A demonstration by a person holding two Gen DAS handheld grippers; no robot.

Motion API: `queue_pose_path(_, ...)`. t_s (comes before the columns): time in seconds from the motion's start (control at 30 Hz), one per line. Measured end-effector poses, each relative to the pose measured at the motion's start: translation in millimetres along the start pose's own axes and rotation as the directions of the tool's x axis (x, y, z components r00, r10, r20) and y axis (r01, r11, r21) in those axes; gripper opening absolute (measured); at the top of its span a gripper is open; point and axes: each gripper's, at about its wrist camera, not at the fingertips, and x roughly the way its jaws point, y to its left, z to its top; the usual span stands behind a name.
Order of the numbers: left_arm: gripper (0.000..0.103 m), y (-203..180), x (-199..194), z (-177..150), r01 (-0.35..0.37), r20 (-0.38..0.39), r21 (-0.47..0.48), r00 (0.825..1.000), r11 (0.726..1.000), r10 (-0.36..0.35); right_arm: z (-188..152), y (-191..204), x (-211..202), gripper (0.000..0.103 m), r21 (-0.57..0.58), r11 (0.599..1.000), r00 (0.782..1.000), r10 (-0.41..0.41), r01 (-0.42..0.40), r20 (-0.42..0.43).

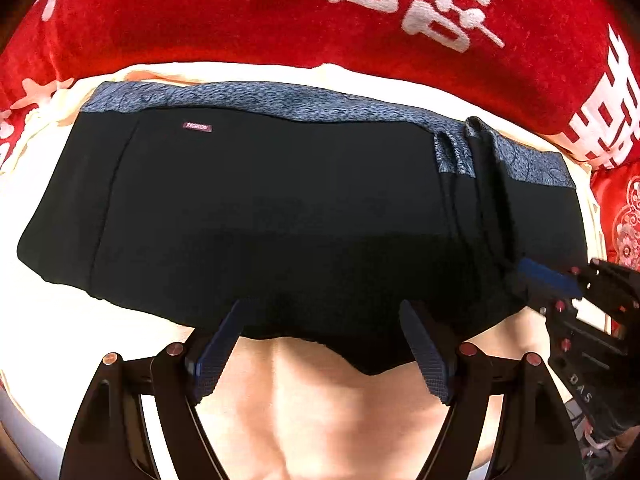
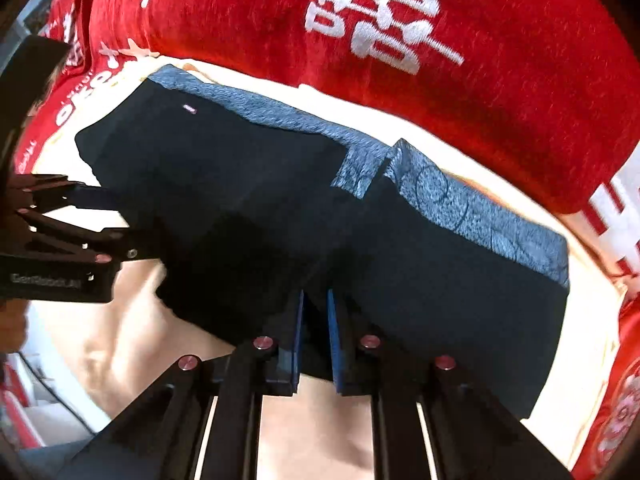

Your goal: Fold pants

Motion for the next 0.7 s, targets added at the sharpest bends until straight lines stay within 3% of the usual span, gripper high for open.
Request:
queue_pose_path(0.03,0.080,2,1,0,-0.005,-0.002,-0.005,1.000,1.000,0.005,-2,2,3,0.013,-0.006,1.000,1.000,-0.001,0.000,-0.013)
queue_pose_path(0.1,0.080,5,4,0,-0.025,-0.009,-0.022,1.000,0.999,0.025,-7,13,15,0.001,-0.021,0.998,0.997,0.054,-0.055,-0.051)
queue_pose_path(0.2,0.080,10,5,1,-0.048,-0.014,-0.048,0.999,0.998,0.048,-10,34,20,0.001,-0.095,0.995,0.999,-0.012,0.008,-0.034)
queue_pose_path(0.33,0.080,9,6,-2,-0.067,-0.012,-0.073,0.998,0.995,0.066,-11,36,12,0.003,-0.027,0.999,0.998,0.034,-0.036,-0.045)
queue_pose_path(0.4,0.080,11,6,-3,-0.073,-0.014,-0.088,0.997,0.993,0.072,-13,32,8,0.010,0.001,0.999,0.997,0.036,-0.036,-0.061)
queue_pose_path(0.47,0.080,14,5,-4,-0.074,-0.011,-0.098,0.997,0.992,0.074,-15,26,7,0.035,0.025,0.999,0.996,0.043,-0.041,-0.076)
queue_pose_path(0.53,0.083,16,4,-6,-0.078,-0.005,-0.105,0.997,0.991,0.078,-18,22,2,0.050,0.051,0.998,0.996,0.045,-0.041,-0.082)
queue_pose_path(0.7,0.083,22,3,-9,-0.071,-0.001,-0.123,0.997,0.990,0.071,-17,22,-1,0.052,0.077,0.996,0.994,0.043,-0.035,-0.098)
